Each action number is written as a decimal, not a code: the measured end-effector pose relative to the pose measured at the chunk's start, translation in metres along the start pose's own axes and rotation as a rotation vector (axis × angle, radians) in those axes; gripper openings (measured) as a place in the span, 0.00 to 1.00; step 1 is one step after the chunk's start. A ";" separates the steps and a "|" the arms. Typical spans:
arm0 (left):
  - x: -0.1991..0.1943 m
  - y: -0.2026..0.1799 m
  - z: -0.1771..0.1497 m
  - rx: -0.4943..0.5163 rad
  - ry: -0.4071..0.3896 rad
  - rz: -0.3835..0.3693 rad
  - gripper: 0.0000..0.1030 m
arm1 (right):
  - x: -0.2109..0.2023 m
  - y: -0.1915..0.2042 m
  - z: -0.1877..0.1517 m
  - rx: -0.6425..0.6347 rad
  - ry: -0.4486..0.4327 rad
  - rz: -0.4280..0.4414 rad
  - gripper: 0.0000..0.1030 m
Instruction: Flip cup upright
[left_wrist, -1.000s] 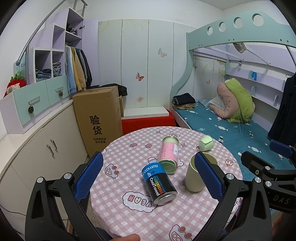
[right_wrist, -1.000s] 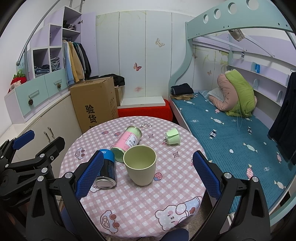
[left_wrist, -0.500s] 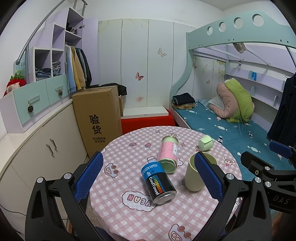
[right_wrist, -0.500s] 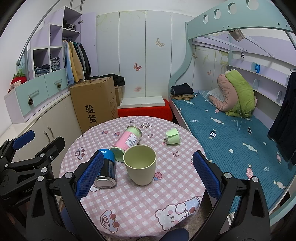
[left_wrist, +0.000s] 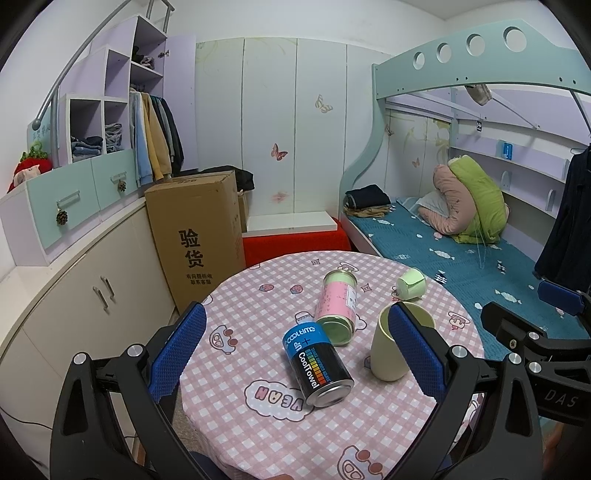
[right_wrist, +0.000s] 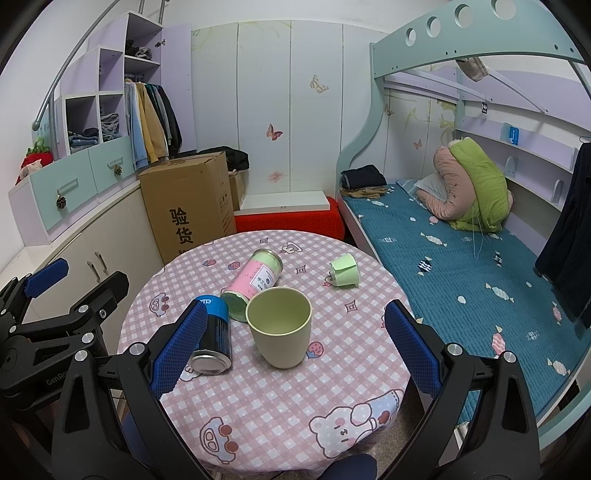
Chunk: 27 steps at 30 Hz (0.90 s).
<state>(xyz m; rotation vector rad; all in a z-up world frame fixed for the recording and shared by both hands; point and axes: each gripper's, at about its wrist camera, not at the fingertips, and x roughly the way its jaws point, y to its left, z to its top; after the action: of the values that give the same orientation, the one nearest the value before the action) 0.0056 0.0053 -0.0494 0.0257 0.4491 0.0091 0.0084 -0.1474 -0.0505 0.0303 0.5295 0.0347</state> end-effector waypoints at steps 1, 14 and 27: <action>0.000 -0.001 -0.001 0.000 0.001 -0.001 0.92 | 0.000 0.000 0.000 0.000 0.000 0.000 0.94; -0.001 -0.001 -0.004 -0.010 -0.017 0.006 0.92 | 0.001 -0.001 0.000 0.001 0.001 0.000 0.94; -0.003 -0.002 -0.004 -0.009 -0.019 0.004 0.92 | 0.001 -0.001 0.000 -0.001 -0.003 0.000 0.94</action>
<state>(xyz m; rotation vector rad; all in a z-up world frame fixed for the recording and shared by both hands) 0.0009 0.0029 -0.0520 0.0178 0.4297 0.0143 0.0088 -0.1485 -0.0510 0.0296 0.5261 0.0346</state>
